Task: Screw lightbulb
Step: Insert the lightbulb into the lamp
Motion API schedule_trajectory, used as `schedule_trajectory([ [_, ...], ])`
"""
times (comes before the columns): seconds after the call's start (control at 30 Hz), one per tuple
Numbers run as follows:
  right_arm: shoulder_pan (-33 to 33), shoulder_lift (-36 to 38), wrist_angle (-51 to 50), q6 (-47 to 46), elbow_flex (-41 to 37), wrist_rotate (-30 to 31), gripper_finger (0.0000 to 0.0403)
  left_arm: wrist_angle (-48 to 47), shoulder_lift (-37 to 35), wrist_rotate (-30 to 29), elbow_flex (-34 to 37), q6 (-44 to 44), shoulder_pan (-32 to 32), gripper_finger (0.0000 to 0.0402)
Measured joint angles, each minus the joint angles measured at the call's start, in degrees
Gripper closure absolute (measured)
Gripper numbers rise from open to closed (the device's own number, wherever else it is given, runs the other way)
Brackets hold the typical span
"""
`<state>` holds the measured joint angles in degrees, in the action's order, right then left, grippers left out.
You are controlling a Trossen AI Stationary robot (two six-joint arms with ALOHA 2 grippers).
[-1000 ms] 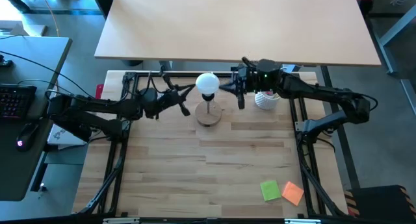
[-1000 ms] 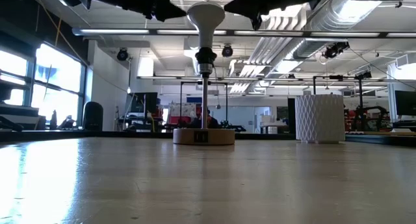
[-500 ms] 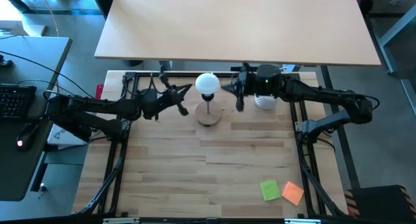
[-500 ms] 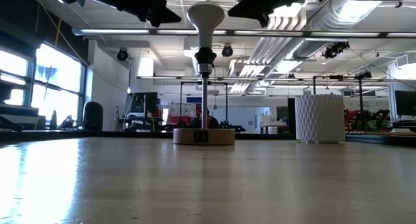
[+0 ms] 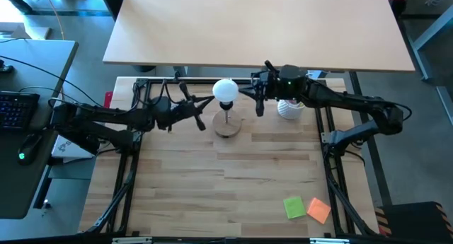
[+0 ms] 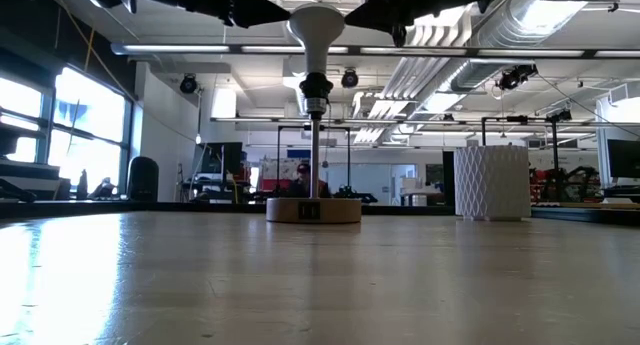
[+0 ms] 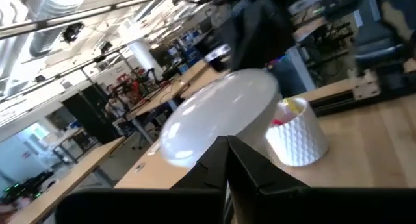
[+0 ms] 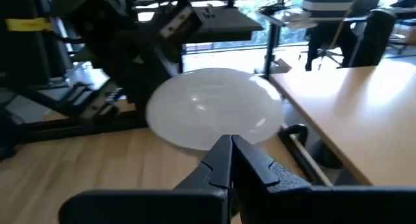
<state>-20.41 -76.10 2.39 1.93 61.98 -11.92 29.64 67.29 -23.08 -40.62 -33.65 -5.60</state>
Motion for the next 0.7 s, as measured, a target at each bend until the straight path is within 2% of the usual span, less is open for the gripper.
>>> schedule_trajectory([
  [0.27,3.7,0.2,0.2,0.8,0.0,-4.4,0.0402,-1.9,0.4,-0.1,0.0,0.4,-3.9,0.0402],
  [0.37,4.6,0.5,-0.1,2.4,0.0,-4.9,0.0402,-2.5,0.4,-2.3,0.0,-0.1,-4.8,0.0402],
  [0.47,4.4,1.6,-1.1,2.6,0.0,-0.7,0.0402,-3.3,0.3,-4.5,0.0,-0.5,-4.5,0.0402],
  [0.63,3.8,2.4,-2.8,4.3,0.0,12.4,0.0402,-2.4,0.1,-4.1,0.0,-1.4,-1.8,0.0402],
  [0.7,3.0,1.9,-2.8,4.3,0.0,13.9,0.0402,-2.3,0.2,-3.0,0.0,-1.4,-0.4,0.0402],
])
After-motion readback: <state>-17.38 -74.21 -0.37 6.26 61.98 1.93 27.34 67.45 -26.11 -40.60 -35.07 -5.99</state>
